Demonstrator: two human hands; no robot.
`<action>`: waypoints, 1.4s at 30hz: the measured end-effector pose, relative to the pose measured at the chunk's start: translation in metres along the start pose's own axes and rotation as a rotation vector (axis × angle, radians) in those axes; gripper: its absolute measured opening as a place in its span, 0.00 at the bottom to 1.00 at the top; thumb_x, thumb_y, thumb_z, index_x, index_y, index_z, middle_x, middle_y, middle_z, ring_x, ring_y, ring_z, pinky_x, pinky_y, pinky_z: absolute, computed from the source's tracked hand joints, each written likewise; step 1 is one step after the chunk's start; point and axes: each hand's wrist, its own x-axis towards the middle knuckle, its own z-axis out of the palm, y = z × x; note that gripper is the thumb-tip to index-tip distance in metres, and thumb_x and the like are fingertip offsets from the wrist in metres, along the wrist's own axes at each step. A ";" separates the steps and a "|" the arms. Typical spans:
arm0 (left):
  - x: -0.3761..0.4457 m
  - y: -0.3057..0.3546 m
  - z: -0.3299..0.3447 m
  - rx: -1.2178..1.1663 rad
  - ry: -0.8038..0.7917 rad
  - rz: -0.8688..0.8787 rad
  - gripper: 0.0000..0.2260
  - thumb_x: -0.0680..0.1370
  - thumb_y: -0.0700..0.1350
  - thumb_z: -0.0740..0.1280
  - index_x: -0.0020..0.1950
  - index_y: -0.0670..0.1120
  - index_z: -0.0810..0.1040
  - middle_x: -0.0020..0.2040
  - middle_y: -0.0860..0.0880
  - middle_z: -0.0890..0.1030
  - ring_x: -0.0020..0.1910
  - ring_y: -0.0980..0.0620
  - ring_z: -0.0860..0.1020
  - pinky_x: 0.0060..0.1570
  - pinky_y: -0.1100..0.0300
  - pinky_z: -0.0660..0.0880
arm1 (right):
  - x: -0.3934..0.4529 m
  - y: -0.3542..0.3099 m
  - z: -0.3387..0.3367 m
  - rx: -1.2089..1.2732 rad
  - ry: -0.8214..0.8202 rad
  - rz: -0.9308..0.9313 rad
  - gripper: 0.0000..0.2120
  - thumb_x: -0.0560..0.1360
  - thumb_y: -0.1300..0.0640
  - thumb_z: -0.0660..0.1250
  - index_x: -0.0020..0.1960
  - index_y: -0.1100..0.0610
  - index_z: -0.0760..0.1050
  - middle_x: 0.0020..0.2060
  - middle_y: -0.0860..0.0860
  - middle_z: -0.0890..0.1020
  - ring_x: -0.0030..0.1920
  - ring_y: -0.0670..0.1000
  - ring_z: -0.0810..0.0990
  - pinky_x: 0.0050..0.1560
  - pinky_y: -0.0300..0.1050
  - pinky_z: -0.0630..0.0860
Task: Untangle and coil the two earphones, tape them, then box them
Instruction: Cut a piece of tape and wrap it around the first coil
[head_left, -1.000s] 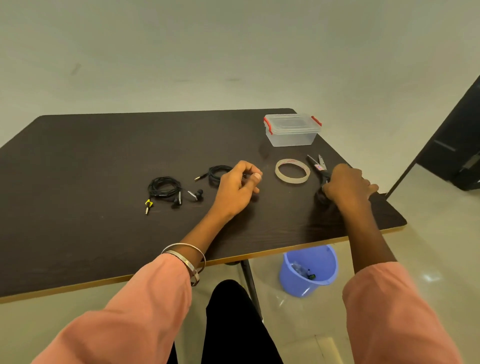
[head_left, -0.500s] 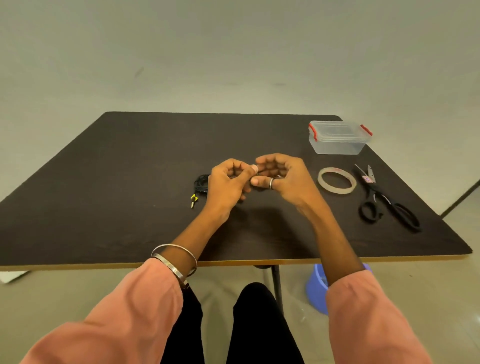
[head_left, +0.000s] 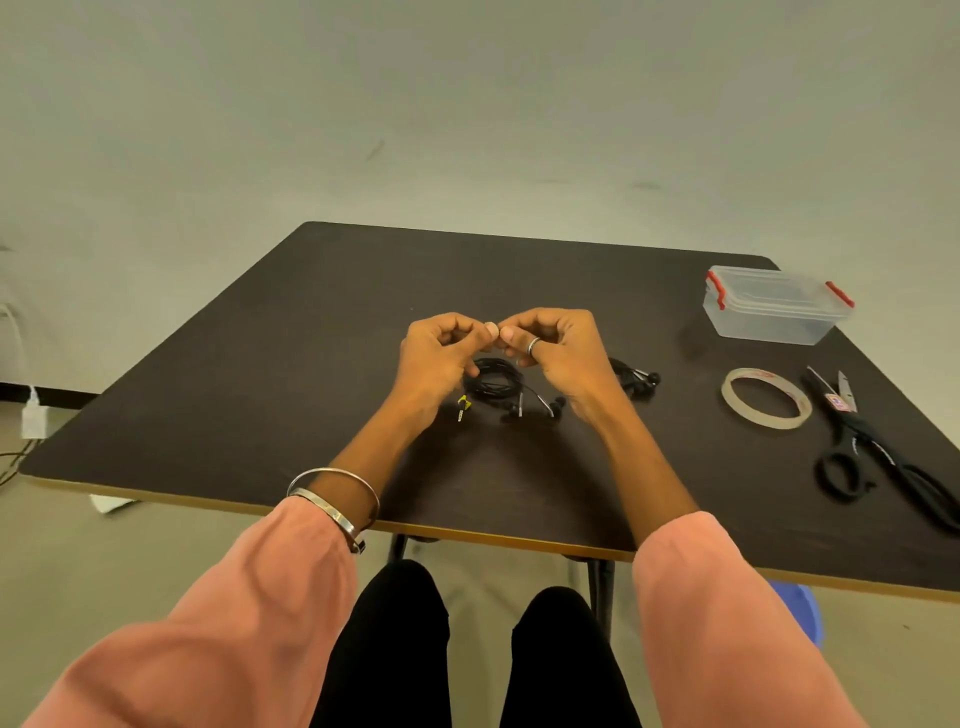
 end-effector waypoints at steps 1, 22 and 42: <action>0.002 -0.003 -0.002 0.008 0.004 -0.017 0.06 0.76 0.47 0.70 0.45 0.46 0.83 0.42 0.47 0.85 0.28 0.56 0.76 0.25 0.67 0.69 | 0.002 0.001 0.003 -0.007 0.002 0.010 0.04 0.76 0.62 0.68 0.47 0.57 0.83 0.40 0.53 0.85 0.42 0.50 0.83 0.44 0.45 0.80; 0.019 -0.039 0.006 0.412 0.098 0.033 0.25 0.73 0.49 0.73 0.66 0.42 0.75 0.55 0.47 0.81 0.51 0.53 0.80 0.53 0.65 0.73 | 0.017 0.042 0.007 -0.290 0.048 -0.186 0.10 0.73 0.64 0.69 0.52 0.56 0.73 0.49 0.51 0.77 0.46 0.45 0.76 0.43 0.30 0.72; 0.018 -0.041 0.004 0.327 -0.068 0.054 0.05 0.77 0.41 0.68 0.52 0.45 0.81 0.41 0.49 0.85 0.43 0.54 0.83 0.51 0.52 0.79 | 0.011 0.039 0.010 -0.366 -0.104 -0.128 0.17 0.72 0.66 0.70 0.55 0.54 0.70 0.46 0.51 0.78 0.45 0.47 0.78 0.41 0.33 0.75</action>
